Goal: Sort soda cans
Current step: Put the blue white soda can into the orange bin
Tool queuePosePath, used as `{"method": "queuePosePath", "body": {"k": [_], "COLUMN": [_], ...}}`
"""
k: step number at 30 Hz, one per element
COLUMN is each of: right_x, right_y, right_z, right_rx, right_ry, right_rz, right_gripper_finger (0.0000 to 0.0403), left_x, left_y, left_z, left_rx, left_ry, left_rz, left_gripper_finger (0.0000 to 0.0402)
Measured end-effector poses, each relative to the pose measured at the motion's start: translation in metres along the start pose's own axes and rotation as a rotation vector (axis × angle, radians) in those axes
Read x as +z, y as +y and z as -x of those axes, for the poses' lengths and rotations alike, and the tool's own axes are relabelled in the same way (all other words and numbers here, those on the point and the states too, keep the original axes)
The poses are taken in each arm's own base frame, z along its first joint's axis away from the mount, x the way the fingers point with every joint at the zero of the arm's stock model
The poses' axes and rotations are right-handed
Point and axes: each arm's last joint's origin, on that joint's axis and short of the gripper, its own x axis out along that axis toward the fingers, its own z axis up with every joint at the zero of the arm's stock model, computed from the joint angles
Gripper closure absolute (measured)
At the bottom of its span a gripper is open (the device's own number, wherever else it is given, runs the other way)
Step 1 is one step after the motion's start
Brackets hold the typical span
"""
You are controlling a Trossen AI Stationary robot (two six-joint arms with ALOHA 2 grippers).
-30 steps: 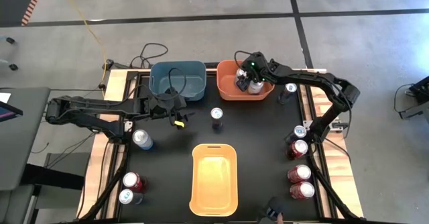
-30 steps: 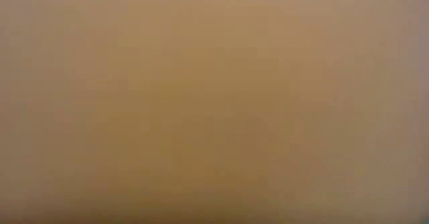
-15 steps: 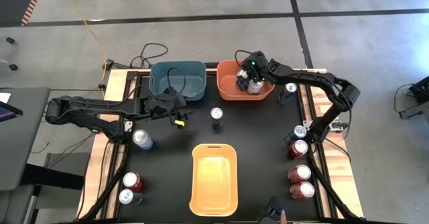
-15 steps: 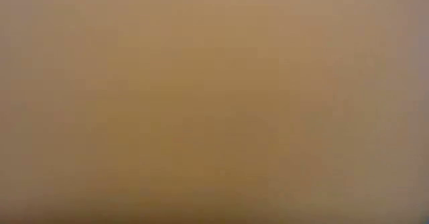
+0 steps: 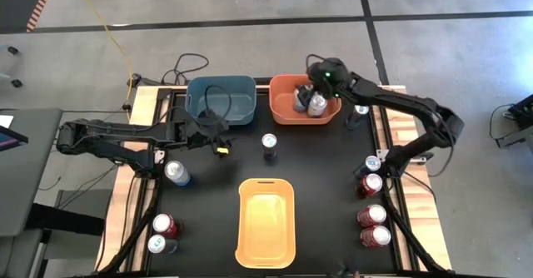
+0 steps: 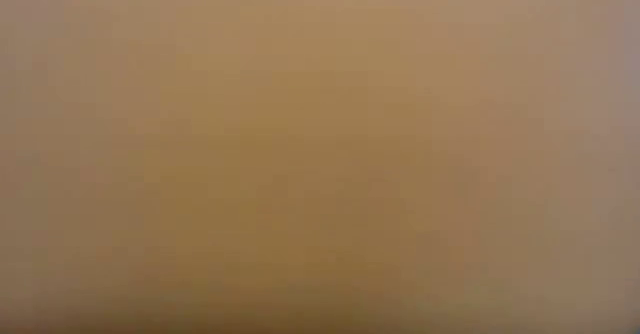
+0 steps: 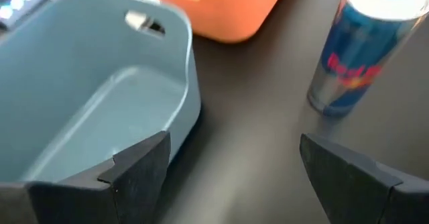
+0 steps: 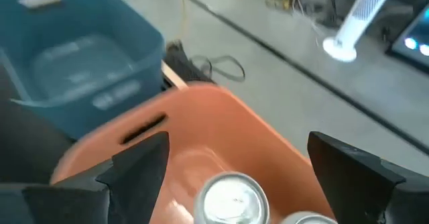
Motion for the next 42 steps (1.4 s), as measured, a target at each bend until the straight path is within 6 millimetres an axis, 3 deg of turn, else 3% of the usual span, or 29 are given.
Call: {"method": "queuePosePath", "body": {"k": [5,10,19,24,31,37,42], "right_x": [0.01,0.006,-0.043,-0.065,-0.09,-0.109,-0.117], "right_y": [0.007,0.015,0.049,0.067,0.088,0.102,0.105], "right_z": [0.032,0.061,0.101,0.121,0.134,0.137,0.136], "right_rx": [0.034,0.078,0.259,0.408,0.552,0.636,0.666], "right_ry": [-0.039,0.002,-0.047,-0.163,-0.158,-0.166,-0.21], "right_rz": [-0.01,-0.035,-0.086,-0.143,-0.126,-0.103,-0.116], "right_gripper_finger": [0.0035,0.0043,0.0114,0.0158,0.0192,0.0179,0.0158], "left_x": [-0.01,-0.017,-0.019,0.001,0.012,-0.005,-0.023], "left_y": [-0.001,-0.01,-0.024,-0.013,0.004,0.004,0.004], "left_z": [0.002,0.007,0.022,0.047,0.083,0.099,0.107], "left_rx": [0.006,-0.018,-0.009,-0.027,-0.089,-0.203,-0.193], "left_ry": [0.088,0.144,0.093,0.032,0.101,0.283,0.491], "left_rz": [0.026,0.017,-0.015,0.021,0.068,0.126,0.192], "left_gripper_finger": [0.0072,0.0072,0.0095,0.0131,0.0151,0.0151,0.0143]}}
